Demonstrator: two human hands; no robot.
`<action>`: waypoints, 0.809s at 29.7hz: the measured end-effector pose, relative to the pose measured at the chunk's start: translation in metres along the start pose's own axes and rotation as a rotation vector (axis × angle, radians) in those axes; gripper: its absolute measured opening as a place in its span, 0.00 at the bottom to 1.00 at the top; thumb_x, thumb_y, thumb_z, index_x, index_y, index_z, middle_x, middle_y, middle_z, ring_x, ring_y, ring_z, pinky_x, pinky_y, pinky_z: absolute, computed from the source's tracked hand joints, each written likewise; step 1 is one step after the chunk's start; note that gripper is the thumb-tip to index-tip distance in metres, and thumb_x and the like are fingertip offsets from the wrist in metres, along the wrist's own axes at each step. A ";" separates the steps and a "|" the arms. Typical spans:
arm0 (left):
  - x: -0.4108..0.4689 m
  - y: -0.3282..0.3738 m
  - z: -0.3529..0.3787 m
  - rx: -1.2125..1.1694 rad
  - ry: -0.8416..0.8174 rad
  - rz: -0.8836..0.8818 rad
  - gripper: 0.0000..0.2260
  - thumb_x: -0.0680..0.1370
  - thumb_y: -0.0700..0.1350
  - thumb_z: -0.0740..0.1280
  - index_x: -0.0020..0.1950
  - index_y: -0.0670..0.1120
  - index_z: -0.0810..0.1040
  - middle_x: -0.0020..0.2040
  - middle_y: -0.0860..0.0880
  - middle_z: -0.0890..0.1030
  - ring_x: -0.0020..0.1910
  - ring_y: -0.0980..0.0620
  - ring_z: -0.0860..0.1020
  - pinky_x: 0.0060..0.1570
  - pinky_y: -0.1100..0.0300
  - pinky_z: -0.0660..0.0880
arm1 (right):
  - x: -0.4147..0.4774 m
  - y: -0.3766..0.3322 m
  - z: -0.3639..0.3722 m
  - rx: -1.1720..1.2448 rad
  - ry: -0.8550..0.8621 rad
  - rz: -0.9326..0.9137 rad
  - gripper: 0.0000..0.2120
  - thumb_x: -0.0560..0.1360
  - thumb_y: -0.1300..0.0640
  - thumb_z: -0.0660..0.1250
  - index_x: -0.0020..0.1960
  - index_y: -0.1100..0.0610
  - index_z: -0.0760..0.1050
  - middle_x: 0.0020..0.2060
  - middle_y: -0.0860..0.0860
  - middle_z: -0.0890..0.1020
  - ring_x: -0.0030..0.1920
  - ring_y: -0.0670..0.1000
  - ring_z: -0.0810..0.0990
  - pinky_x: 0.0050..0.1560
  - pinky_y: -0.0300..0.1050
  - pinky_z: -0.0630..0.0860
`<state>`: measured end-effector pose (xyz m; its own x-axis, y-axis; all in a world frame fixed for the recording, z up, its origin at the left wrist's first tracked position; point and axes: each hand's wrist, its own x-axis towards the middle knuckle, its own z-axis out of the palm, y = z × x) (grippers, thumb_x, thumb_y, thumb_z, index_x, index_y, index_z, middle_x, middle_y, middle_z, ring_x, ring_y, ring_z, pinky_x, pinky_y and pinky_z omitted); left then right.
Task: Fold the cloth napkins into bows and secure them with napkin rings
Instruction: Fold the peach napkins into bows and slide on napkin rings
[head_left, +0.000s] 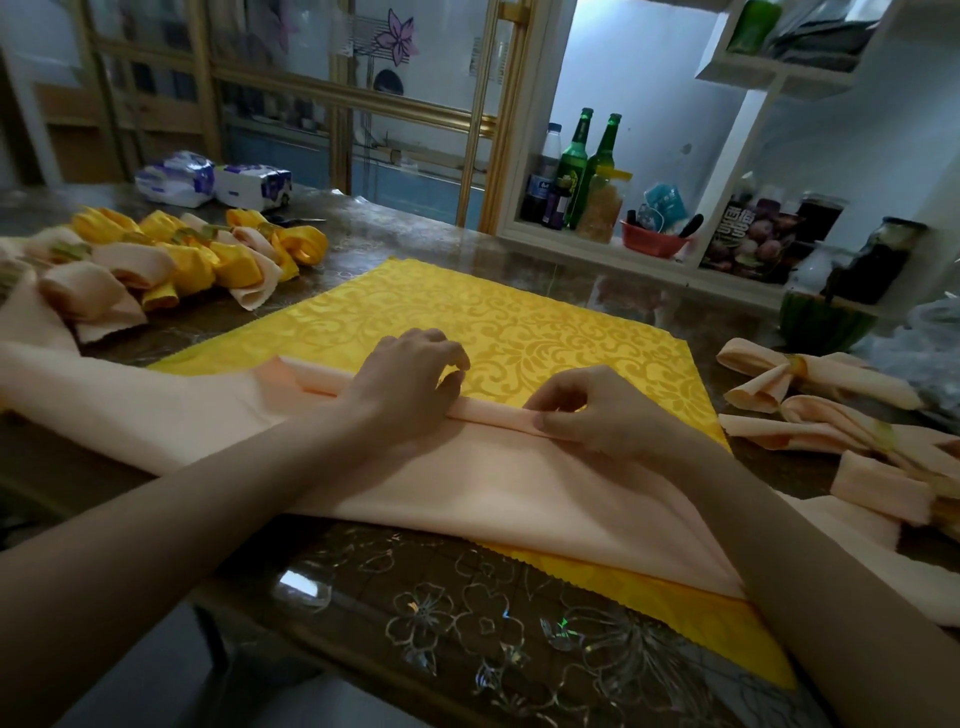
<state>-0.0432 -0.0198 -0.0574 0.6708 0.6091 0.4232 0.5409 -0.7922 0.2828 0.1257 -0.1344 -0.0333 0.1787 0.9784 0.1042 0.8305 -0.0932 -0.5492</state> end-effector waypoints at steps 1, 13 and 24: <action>-0.003 -0.002 -0.005 -0.034 -0.014 -0.006 0.10 0.79 0.45 0.62 0.57 0.47 0.79 0.57 0.48 0.78 0.58 0.48 0.74 0.59 0.52 0.68 | 0.001 -0.003 -0.001 -0.010 -0.001 -0.001 0.05 0.72 0.61 0.69 0.45 0.53 0.79 0.41 0.46 0.80 0.40 0.42 0.76 0.41 0.32 0.72; -0.020 0.018 -0.018 0.007 -0.165 -0.001 0.14 0.77 0.44 0.66 0.61 0.53 0.75 0.54 0.52 0.71 0.54 0.52 0.71 0.50 0.59 0.69 | -0.010 -0.032 0.003 -0.323 -0.137 -0.025 0.05 0.74 0.57 0.66 0.50 0.56 0.76 0.47 0.53 0.77 0.48 0.52 0.75 0.48 0.47 0.72; -0.019 0.009 -0.011 -0.296 -0.218 -0.181 0.08 0.77 0.40 0.63 0.51 0.50 0.80 0.42 0.56 0.74 0.39 0.59 0.70 0.36 0.68 0.65 | -0.011 -0.012 -0.018 -0.172 -0.171 0.101 0.04 0.73 0.56 0.70 0.47 0.54 0.79 0.48 0.50 0.81 0.48 0.49 0.78 0.50 0.45 0.75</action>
<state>-0.0571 -0.0389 -0.0536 0.6876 0.7081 0.1604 0.5117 -0.6294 0.5848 0.1231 -0.1471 -0.0132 0.1853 0.9782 -0.0940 0.8929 -0.2075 -0.3996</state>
